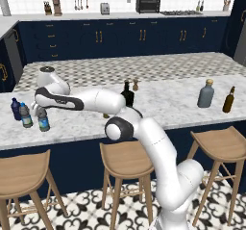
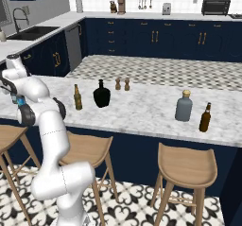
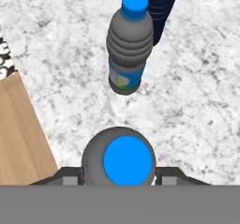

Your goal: Move the plastic bottles in the middle to the plastics group, and the glass bottles in the middle to the glass group.

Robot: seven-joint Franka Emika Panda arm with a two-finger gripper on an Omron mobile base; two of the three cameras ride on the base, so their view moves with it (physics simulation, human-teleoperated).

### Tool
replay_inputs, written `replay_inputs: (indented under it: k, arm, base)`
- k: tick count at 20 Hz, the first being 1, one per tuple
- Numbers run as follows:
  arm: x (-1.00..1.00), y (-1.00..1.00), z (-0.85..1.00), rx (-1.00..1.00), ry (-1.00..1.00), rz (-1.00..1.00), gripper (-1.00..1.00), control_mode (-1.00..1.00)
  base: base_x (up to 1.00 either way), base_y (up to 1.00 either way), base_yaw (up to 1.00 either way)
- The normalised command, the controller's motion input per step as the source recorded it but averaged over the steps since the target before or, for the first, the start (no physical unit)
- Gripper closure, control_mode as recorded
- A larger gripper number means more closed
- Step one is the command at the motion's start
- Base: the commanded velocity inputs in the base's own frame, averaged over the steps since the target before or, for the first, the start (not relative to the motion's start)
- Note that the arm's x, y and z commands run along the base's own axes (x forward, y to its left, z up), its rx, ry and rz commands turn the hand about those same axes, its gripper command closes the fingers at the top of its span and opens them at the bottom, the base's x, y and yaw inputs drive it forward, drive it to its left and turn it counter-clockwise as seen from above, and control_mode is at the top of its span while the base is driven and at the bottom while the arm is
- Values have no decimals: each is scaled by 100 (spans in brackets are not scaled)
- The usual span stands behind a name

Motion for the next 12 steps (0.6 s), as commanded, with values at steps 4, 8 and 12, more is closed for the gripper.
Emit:
replay_inputs:
  k: [4, 8, 12]
  arm:
    - [1, 6, -17, 4, -11, 2, 100, -100]
    - [0, 0, -32, 4, -11, 1, 100, -100]
    - [0, 0, -44, 9, -17, 0, 100, -100]
  base:
    - [0, 0, 0]
    - [0, 0, 0]
    - [0, 0, 0]
